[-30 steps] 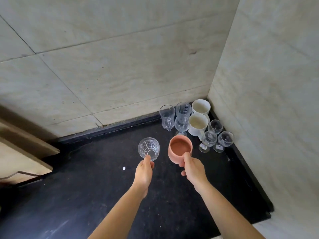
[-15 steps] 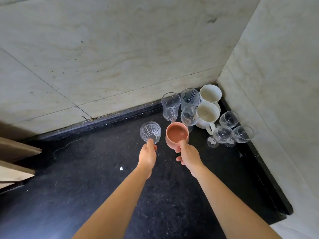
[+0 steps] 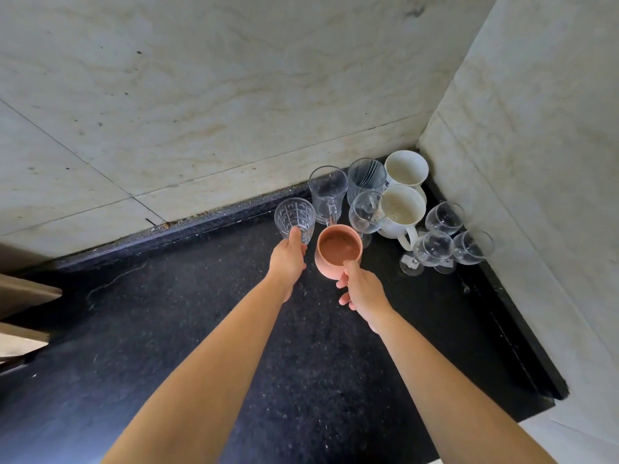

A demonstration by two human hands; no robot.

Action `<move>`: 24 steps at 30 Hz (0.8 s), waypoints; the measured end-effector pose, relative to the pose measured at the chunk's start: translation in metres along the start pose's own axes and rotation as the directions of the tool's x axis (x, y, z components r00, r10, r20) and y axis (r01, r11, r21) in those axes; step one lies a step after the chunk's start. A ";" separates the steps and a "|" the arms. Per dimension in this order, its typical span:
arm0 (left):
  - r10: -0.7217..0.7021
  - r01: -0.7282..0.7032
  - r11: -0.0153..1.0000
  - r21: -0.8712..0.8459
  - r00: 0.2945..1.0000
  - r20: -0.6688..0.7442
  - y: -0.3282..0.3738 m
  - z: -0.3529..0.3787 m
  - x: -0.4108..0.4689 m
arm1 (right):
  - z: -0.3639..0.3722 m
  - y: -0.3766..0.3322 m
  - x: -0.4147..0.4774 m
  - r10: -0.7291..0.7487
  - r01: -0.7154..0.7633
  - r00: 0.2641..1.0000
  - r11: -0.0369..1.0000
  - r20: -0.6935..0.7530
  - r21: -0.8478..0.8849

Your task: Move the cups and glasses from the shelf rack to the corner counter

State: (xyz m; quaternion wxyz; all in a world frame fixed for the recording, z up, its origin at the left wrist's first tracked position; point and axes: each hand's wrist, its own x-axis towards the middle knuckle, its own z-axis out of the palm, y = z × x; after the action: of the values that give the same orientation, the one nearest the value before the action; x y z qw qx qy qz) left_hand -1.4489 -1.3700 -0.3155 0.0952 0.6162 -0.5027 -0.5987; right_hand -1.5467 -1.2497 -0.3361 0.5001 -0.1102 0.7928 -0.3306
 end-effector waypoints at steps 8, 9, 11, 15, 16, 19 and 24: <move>0.044 -0.042 0.978 0.206 0.999 -0.002 0.003 -0.021 -0.009 | 0.001 -0.006 -0.017 -0.034 0.029 0.988 0.999 -0.151 -0.034; 0.047 -0.044 0.972 0.231 0.999 -0.006 0.003 -0.025 -0.015 | 0.000 -0.008 -0.021 -0.059 0.047 0.984 0.996 -0.169 -0.078; 0.072 -0.063 0.964 0.257 0.997 -0.026 0.004 -0.036 -0.032 | -0.004 -0.014 -0.030 -0.093 0.066 0.980 0.986 -0.175 -0.152; 0.240 -0.194 0.905 0.379 0.968 -0.076 0.006 -0.066 -0.075 | -0.019 -0.030 -0.054 -0.185 0.123 0.975 0.907 -0.119 -0.403; 0.302 -0.227 0.868 0.442 0.947 -0.107 0.008 -0.075 -0.088 | -0.022 -0.037 -0.063 -0.252 0.161 0.959 0.863 -0.130 -0.479; 0.522 -0.268 0.688 0.674 0.828 -0.204 0.022 -0.106 -0.131 | -0.028 -0.067 -0.096 -0.546 0.372 0.830 0.694 -0.112 -0.617; 0.776 -0.164 0.520 0.839 0.502 -0.383 0.021 -0.161 -0.224 | -0.019 -0.114 -0.155 -0.870 0.615 0.487 0.273 0.084 -0.740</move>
State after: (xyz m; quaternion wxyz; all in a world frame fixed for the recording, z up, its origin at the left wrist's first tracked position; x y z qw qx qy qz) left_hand -1.2755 -1.2935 -0.1138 0.2170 0.6005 -0.7696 0.0026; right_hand -1.5068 -1.2499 -0.1470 0.0547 -0.5915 0.7733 -0.2217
